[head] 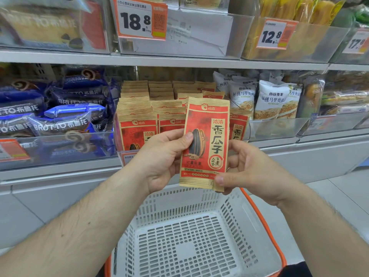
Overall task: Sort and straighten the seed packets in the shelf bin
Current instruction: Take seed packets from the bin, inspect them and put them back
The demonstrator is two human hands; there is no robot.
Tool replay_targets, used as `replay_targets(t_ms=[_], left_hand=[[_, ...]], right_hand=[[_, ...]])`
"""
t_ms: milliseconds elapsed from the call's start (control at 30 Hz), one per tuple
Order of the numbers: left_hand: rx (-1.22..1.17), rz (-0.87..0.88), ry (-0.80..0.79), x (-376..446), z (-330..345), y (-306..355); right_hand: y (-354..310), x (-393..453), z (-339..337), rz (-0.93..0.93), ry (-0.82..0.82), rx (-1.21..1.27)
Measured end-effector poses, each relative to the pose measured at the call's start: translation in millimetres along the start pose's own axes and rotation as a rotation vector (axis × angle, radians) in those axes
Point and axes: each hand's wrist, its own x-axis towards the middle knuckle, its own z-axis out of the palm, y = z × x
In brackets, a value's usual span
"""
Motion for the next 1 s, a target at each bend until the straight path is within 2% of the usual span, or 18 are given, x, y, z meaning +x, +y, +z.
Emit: replay_targets(t_ms=[133,200,300,433,600,700,800,867,1000], left_hand=[[0.197,0.091,0.064,-1,2,-5],[0.304,0.134,0.045,-3,5,-8],[0.319,0.093,-0.016,-5,9,-12],[0.285,0.048,-0.016,-3,8,-13],[0.333,0.002,-0.152,-4,7,-16],[0.357,0.003,-0.241,-7,11,-17],[0.322,0.023,-0.197,-8,16,-19],[0.269,0.006,-0.193,-7,14,-18],[0.158,-0.077,-0.403,-8,9,-13]], right_hand=[[-4,0,11,0.025,0.061,-0.133],[-3,0,15,0.016,0.067,-0.157],[-1,-1,18,-0.012,0.042,-0.183],[-1,-1,13,-0.073,0.015,-0.3],[-1,5,10,-0.263,0.265,-0.12],[2,8,17,-0.291,0.329,-0.125],[6,12,22,-0.276,0.319,-0.106],[6,14,25,-0.238,0.267,0.016],[5,14,24,-0.178,0.17,0.215]])
